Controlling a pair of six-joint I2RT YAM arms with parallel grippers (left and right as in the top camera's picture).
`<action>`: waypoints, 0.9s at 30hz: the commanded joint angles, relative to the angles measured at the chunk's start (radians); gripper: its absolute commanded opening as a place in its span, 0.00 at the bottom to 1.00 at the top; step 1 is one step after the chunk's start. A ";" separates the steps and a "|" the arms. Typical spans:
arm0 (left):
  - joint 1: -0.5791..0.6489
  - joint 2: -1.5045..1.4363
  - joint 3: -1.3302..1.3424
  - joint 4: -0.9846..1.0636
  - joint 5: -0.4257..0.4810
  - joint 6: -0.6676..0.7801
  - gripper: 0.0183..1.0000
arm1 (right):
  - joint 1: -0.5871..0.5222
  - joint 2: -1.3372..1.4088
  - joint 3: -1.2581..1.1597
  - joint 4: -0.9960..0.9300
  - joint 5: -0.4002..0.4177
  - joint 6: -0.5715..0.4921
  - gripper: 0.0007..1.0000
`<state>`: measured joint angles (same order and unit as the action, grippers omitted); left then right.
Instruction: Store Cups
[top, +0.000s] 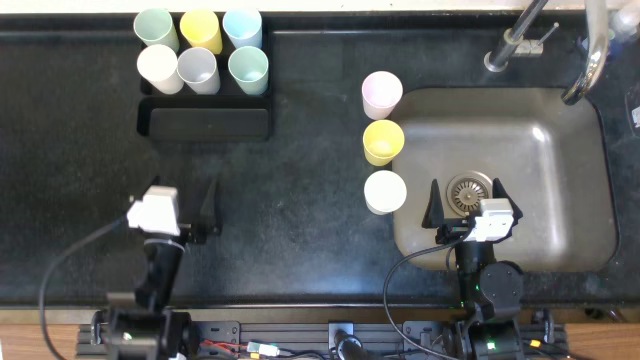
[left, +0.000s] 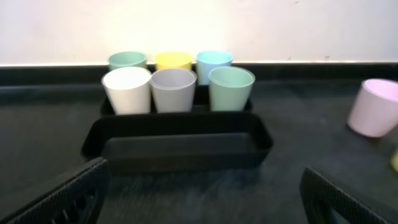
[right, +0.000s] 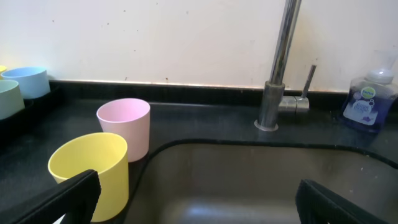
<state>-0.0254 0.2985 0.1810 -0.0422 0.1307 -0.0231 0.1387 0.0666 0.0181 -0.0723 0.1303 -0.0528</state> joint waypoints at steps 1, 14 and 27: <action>-0.042 0.261 0.316 -0.085 0.094 0.007 1.00 | -0.002 -0.008 -0.013 0.005 -0.008 0.000 1.00; -0.473 1.107 1.374 -0.714 -0.244 -0.279 1.00 | -0.002 -0.008 -0.013 0.005 -0.008 0.000 1.00; -0.592 1.796 2.194 -1.303 -0.250 -0.581 1.00 | -0.002 -0.008 -0.013 0.005 -0.008 0.000 1.00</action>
<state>-0.6140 2.0140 2.2478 -1.3075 -0.1230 -0.5182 0.1387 0.0666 0.0181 -0.0719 0.1299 -0.0525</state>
